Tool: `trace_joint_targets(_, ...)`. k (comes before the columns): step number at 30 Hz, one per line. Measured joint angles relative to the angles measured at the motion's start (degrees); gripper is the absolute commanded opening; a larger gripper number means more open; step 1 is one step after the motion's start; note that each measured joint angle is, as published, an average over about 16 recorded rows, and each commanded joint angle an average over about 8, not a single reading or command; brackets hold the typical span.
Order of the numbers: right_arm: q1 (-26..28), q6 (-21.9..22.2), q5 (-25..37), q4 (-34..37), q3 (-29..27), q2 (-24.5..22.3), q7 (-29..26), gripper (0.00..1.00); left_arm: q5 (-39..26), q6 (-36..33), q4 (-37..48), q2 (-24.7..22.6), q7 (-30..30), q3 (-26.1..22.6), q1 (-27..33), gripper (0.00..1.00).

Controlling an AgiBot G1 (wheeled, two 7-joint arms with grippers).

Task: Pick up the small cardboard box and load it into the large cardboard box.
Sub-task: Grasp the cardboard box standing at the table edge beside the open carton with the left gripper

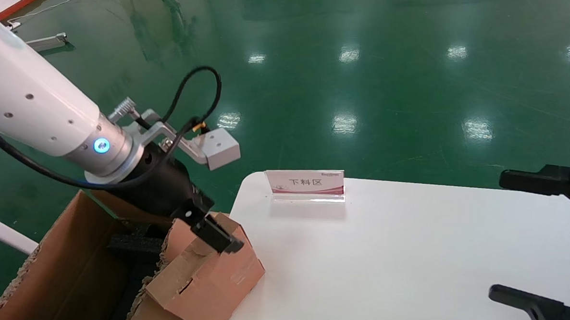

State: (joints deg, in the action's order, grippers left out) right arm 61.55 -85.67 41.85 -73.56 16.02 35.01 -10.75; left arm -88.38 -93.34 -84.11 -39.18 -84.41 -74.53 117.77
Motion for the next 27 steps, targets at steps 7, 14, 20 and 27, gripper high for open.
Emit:
trace_joint_targets(7,0.0,0.0,0.0,0.0,0.0,0.0,0.0,1.00,1.4,-0.5,0.1,-1.0,-2.4,-6.8,3.2,1.00)
trace_joint_targets(14,0.0,0.0,0.0,0.0,0.0,0.0,0.0,1.00,2.8,-0.9,0.1,-1.8,-4.1,-12.3,5.8,1.00)
trace_joint_targets(20,0.0,0.0,0.0,0.0,0.0,0.0,0.0,1.00,3.7,-1.1,0.3,-2.4,-5.2,-15.6,6.9,1.00)
trace_joint_targets(27,0.0,0.0,0.0,0.0,0.0,0.0,0.0,1.00,3.9,-1.1,0.5,-3.1,-6.4,-18.3,6.9,1.00)
